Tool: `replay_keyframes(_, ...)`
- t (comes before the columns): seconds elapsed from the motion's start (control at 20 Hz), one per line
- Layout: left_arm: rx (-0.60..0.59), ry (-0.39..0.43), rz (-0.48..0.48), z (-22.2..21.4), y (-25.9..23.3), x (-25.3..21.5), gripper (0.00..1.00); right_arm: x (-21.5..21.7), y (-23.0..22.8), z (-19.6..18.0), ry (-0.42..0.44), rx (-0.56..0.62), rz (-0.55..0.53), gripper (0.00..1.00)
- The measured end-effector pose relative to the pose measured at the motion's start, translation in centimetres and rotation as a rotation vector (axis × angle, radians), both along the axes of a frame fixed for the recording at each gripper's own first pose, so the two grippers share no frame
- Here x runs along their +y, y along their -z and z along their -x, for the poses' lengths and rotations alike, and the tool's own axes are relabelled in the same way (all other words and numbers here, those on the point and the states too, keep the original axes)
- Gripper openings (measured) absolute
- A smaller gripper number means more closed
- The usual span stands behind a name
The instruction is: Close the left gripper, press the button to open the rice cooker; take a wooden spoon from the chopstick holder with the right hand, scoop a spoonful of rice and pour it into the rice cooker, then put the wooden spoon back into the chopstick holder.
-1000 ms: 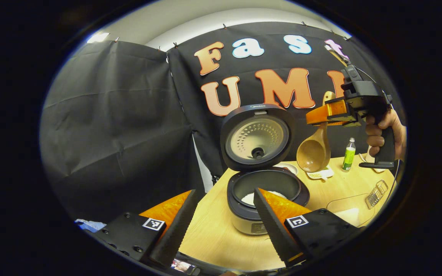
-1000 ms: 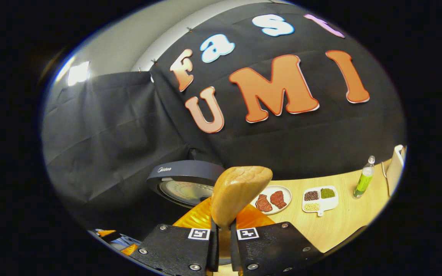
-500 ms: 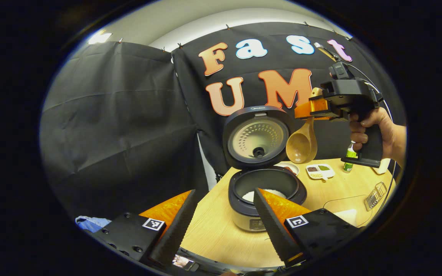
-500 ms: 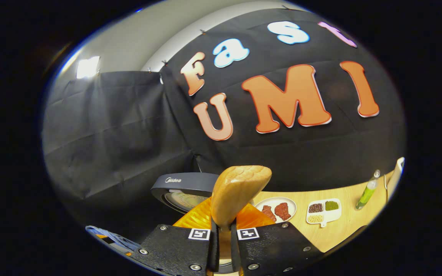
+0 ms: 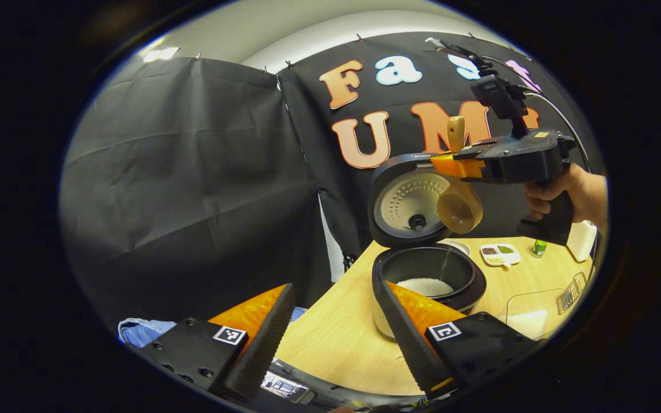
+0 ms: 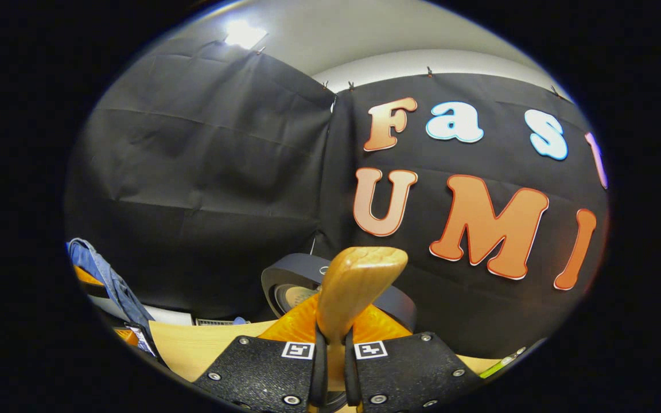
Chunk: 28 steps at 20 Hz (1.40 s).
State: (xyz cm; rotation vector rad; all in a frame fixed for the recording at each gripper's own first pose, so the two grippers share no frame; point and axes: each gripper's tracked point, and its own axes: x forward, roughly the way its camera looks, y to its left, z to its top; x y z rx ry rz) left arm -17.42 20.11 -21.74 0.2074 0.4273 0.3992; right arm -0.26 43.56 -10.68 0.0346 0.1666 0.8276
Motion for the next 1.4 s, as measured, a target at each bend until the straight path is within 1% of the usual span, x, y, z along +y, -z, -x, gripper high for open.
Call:
replay_keyframes(0.1, -0.001, 0.009, -0.003, -0.2, 0.0, -0.2, 0.99, -1.0, -0.3, -0.7, 0.019, 0.03, -0.023, 0.12)
replay_keyframes(0.25, -0.005, 0.032, 0.006, -0.7, 0.0, -0.9, 0.99, -4.1, -0.3, -1.8, 0.059, 0.158, -0.13, 0.11)
replay_keyframes(0.3, -0.005, 0.042, 0.008, -1.0, 0.0, -1.2, 0.99, -5.6, -0.3, -2.1, 0.08, 0.202, -0.166, 0.07)
replay_keyframes(0.35, -0.006, 0.053, 0.01, -1.2, 0.1, -1.7, 0.99, -7.4, -0.1, -2.4, 0.105, 0.24, -0.198, 0.12)
replay_keyframes(0.45, -0.005, 0.076, 0.017, -1.7, 0.3, -2.8, 0.99, -11.4, 0.3, -2.8, 0.158, 0.294, -0.232, 0.12)
replay_keyframes(0.55, 0.0, 0.098, 0.022, -2.3, 0.5, -4.0, 0.99, -15.8, 2.0, -3.0, 0.22, 0.325, -0.223, 0.11)
replay_keyframes(0.75, 0.01, 0.141, 0.049, -3.3, 0.7, -6.9, 0.99, -24.0, 6.6, -2.1, 0.359, 0.38, -0.164, 0.12)
replay_keyframes(0.8, 0.012, 0.153, 0.049, -3.5, 0.6, -7.5, 0.99, -25.9, 6.5, -1.7, 0.391, 0.402, -0.161, 0.12)
replay_keyframes(0.85, 0.014, 0.166, 0.048, -3.8, 0.5, -8.2, 0.99, -27.5, 7.4, -1.4, 0.422, 0.424, -0.161, 0.12)
replay_keyframes(1.1, 0.034, 0.222, 0.057, -5.0, 0.8, -11.7, 0.99, -34.2, 12.1, 0.9, 0.542, 0.515, -0.144, 0.12)
replay_keyframes(1.2, 0.038, 0.24, 0.056, -5.4, 0.8, -13.0, 0.99, -36.0, 15.1, 1.9, 0.584, 0.547, -0.119, 0.12)
replay_keyframes(1.4, 0.05, 0.269, 0.062, -6.2, 0.9, -15.2, 0.99, -40.0, 18.6, 3.7, 0.656, 0.598, -0.082, 0.12)
